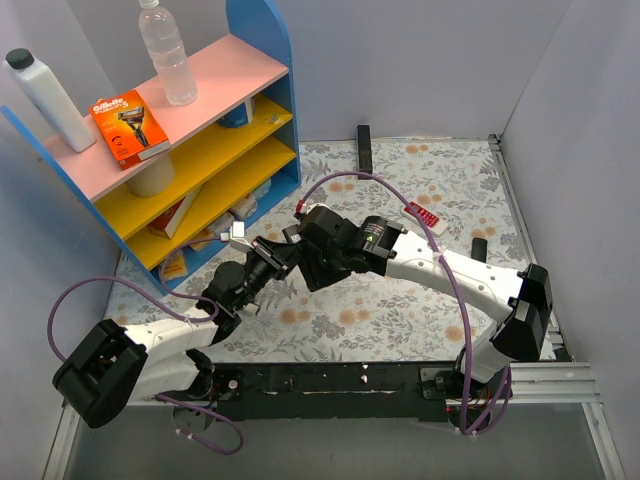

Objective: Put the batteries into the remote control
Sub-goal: Load the battery cover into the remote control.

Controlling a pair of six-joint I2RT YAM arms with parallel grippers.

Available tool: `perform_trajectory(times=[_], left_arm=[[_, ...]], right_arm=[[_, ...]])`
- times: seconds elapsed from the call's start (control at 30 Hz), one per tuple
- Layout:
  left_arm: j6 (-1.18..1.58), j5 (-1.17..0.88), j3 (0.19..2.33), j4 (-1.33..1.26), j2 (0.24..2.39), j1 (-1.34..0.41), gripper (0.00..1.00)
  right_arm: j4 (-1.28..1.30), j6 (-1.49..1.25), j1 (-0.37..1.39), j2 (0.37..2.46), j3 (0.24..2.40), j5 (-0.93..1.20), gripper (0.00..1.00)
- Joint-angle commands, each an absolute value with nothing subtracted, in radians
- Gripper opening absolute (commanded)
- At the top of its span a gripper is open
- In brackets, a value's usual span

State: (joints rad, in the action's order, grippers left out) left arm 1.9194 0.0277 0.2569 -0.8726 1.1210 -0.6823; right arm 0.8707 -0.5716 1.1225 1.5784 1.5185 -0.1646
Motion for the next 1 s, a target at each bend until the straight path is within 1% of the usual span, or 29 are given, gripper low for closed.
perform_trajectory(times=[0.0,0.97], left_arm=[[1.922,0.051,0.285,-0.902,1.100,-0.692,0.05],[1.953,0.084,0.261,-0.911,1.068,-0.695,0.06]], right_arm=[[0.867,-0.571,1.140,1.594,1.582,-0.187,0.34],[0.890,-0.584,1.141,1.588,1.528,-0.158,0.37]])
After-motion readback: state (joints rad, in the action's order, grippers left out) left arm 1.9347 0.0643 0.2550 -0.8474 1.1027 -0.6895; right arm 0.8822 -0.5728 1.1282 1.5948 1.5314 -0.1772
